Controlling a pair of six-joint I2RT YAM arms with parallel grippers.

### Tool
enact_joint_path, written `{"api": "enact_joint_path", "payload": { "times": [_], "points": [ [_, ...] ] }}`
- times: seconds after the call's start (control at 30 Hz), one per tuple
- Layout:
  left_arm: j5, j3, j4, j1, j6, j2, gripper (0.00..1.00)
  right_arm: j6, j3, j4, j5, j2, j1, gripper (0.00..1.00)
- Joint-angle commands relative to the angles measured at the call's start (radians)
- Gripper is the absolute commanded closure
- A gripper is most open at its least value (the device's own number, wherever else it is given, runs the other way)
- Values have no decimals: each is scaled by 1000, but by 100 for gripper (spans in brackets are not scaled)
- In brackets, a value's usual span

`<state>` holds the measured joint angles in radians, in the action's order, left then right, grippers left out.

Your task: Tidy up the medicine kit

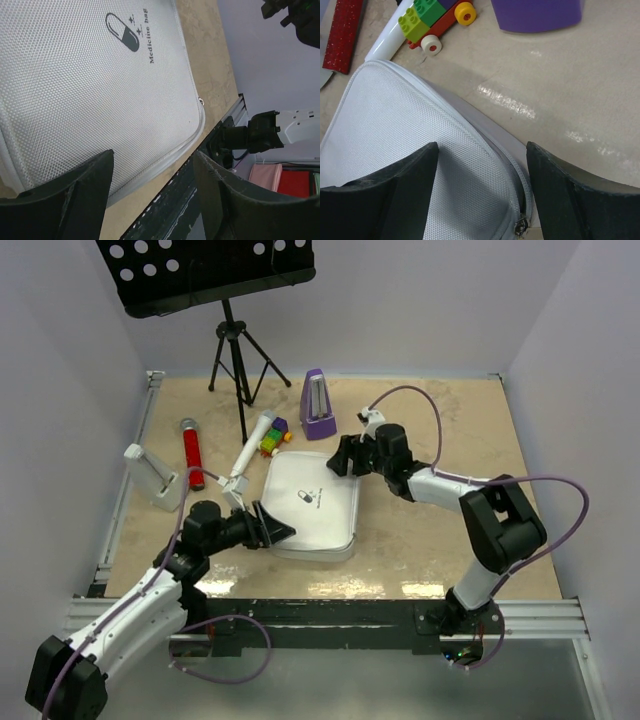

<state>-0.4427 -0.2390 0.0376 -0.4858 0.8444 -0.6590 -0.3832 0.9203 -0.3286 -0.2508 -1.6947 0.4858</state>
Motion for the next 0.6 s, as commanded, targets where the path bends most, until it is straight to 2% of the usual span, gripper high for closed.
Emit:
{"api": "enact_joint_path", "payload": {
  "times": [0.0, 0.23, 0.57],
  "points": [
    [82, 32, 42, -2, 21, -108, 30, -9, -86, -23, 36, 88, -3, 30],
    [285, -92, 54, 0, -59, -237, 30, -117, -268, -53, 79, 253, -3, 47],
    [260, -376, 186, 7, -169, -658, 31, -243, -517, -11, 67, 584, -1, 48]
  ]
}}
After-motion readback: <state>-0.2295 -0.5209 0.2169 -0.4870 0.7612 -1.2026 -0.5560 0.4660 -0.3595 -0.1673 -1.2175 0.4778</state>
